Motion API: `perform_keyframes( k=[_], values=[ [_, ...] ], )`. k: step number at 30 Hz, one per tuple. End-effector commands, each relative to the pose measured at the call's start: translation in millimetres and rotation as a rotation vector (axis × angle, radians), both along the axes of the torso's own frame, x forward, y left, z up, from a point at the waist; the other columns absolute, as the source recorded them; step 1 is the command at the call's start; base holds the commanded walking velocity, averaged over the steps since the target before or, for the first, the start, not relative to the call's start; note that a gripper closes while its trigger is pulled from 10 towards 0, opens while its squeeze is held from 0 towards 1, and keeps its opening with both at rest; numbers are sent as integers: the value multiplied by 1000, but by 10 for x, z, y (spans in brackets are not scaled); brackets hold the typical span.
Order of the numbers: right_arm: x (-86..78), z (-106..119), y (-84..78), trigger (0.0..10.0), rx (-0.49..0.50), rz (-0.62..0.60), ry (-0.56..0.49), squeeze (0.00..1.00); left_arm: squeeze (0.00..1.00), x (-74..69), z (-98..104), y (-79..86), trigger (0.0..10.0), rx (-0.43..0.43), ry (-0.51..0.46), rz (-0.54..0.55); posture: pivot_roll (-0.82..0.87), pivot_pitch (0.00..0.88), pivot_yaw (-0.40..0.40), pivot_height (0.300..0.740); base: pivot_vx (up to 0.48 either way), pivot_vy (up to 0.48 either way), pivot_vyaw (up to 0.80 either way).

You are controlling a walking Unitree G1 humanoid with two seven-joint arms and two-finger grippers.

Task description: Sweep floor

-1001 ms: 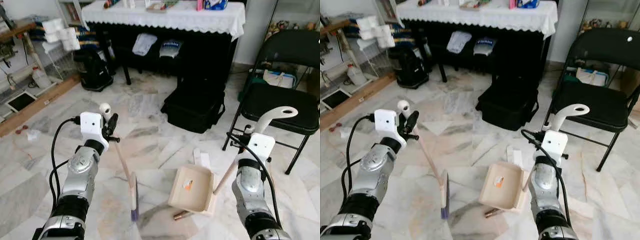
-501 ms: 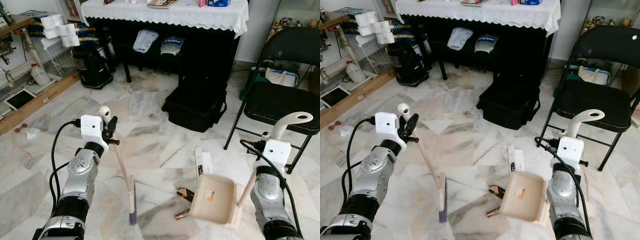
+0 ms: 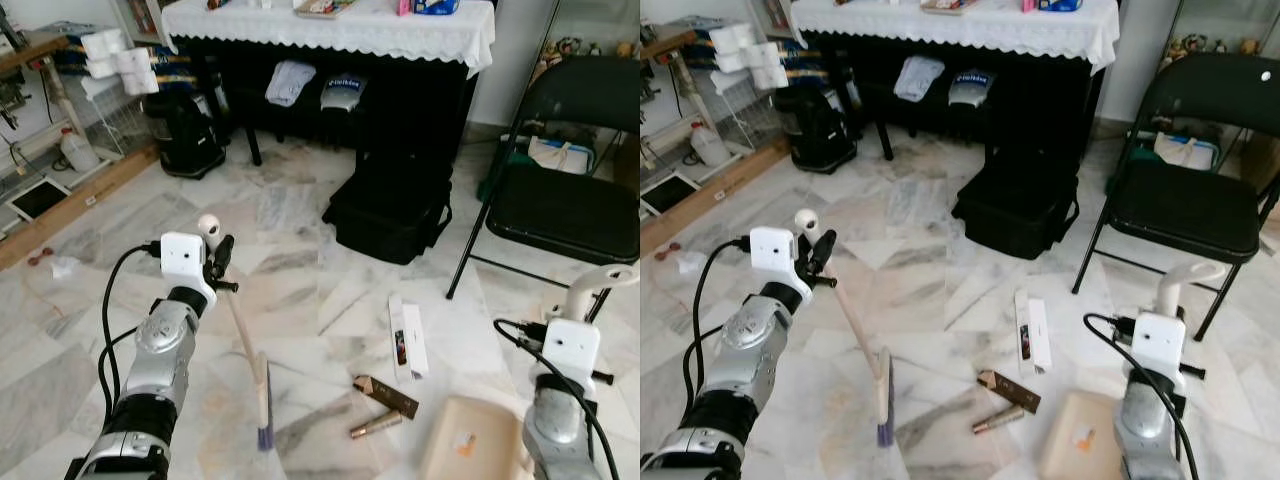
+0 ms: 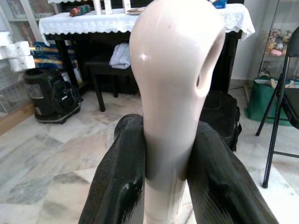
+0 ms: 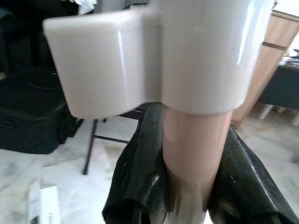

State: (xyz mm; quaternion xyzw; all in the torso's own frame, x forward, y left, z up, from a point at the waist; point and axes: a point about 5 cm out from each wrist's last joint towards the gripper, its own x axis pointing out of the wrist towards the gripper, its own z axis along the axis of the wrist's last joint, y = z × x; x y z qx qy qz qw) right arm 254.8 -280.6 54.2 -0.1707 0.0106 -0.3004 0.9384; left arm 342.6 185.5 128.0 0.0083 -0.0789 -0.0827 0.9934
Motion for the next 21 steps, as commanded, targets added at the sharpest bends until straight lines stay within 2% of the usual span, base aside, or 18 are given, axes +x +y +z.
perform_keyframes(
  k=[1, 9, 13, 17, 21],
  values=[
    [16, 98, -27, 10000, -24, -13, -36, 0, 0, 3, 69, 49, 10000, 14, -39, 15, 2, 74, 88, 740, 0, 0, 0],
    [-8, 25, -4, 10000, -20, -41, -1, 0, 0, 12, 78, 8, 10000, 3, -41, 6, 16, 109, 97, 740, 0, 0, 0],
    [139, 50, 135, 10000, 40, 21, -42, 0, 0, 59, 103, -2, 10000, -18, -35, 5, 25, 122, 105, 740, 0, 0, 0],
    [296, 122, 316, 10000, 60, 105, -80, 0, 0, 93, 128, -31, 10000, -62, -39, -6, 27, 122, 107, 740, 0, 0, 0],
    [372, 103, 419, 10000, 93, 138, -70, 0, 0, 123, 156, -57, 10000, -88, -43, -12, 33, 116, 104, 740, 0, 0, 0]
  ],
)
